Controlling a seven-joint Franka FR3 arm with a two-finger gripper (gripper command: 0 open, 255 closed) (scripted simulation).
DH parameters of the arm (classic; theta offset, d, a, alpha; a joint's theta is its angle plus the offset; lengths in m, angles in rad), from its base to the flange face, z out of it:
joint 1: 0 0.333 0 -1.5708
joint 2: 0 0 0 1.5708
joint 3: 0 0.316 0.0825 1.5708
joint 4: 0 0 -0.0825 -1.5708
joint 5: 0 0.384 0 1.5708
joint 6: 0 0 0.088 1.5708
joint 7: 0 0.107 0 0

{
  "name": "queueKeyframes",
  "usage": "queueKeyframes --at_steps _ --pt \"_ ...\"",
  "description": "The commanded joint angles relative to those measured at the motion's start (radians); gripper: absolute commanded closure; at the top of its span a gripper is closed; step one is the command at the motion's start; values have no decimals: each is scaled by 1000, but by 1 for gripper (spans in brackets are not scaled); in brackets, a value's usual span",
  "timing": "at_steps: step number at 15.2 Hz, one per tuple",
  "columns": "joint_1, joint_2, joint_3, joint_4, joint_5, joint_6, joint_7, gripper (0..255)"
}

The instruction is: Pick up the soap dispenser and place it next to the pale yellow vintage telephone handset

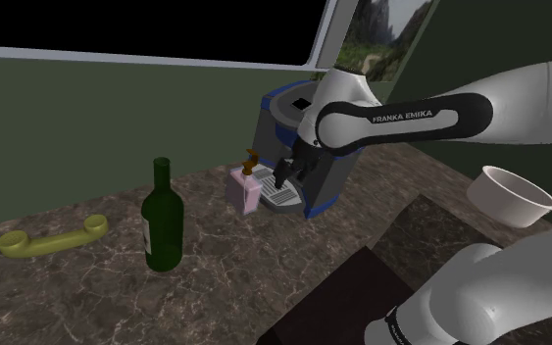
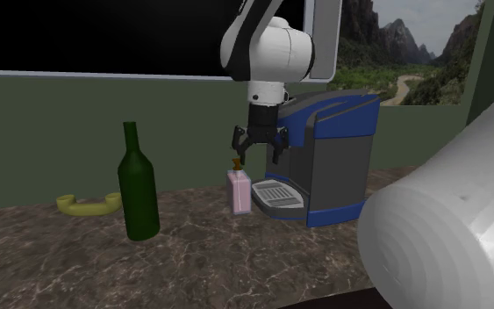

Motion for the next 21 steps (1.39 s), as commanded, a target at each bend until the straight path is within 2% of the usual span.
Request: queueKeyframes --at_steps 1,5,9,17,21 --pt "-4 72 13 19 -18 84 10 0" --pt "-13 220 37 87 -78 216 50 0" --pt "-14 369 48 178 -169 323 111 0" --pt "-5 481 35 204 -232 413 155 0" --pt "-4 488 34 205 -236 419 158 0"
